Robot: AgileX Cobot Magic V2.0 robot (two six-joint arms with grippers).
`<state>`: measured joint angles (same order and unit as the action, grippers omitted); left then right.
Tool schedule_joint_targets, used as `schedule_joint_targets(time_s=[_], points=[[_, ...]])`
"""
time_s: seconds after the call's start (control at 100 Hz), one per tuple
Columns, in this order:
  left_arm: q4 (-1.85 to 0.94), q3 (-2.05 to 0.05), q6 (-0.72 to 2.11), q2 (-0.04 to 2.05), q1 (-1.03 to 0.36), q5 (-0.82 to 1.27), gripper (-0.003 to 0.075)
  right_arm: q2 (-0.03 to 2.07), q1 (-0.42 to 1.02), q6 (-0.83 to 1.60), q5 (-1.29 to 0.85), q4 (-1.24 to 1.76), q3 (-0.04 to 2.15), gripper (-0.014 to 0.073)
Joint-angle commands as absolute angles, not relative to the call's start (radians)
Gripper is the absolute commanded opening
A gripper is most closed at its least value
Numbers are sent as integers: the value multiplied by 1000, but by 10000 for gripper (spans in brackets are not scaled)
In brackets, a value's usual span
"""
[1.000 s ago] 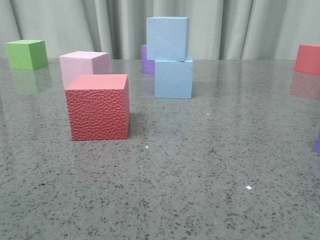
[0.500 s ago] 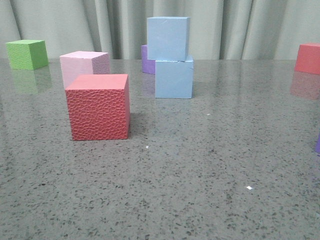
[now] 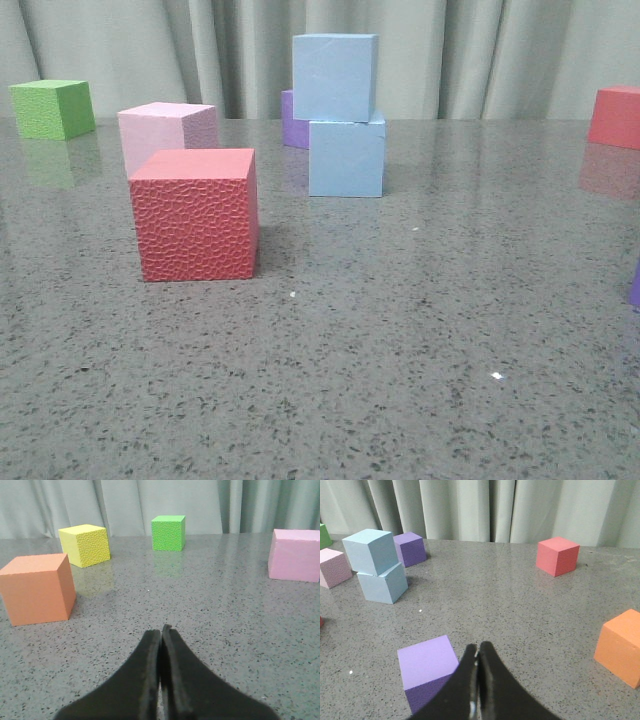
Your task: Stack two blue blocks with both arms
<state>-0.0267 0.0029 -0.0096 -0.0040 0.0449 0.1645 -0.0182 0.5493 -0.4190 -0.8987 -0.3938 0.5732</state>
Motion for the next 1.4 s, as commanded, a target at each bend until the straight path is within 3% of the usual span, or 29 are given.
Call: schedule_joint_targets(time_s=[0.0, 1.13, 1.27, 1.39], points=[[-19, 30, -25, -41, 46, 95, -19, -23, 546, -411, -818, -422, 591, -69], [-19, 30, -25, -41, 44, 59, -19, -24, 542, -411, -811, -422, 584, -69], [-19, 30, -25, -41, 44, 59, -19, -24, 460, -411, -706, -402, 552, -69], [-19, 30, -25, -41, 44, 59, -19, -22, 351, -330, -491, -336, 475, -69]])
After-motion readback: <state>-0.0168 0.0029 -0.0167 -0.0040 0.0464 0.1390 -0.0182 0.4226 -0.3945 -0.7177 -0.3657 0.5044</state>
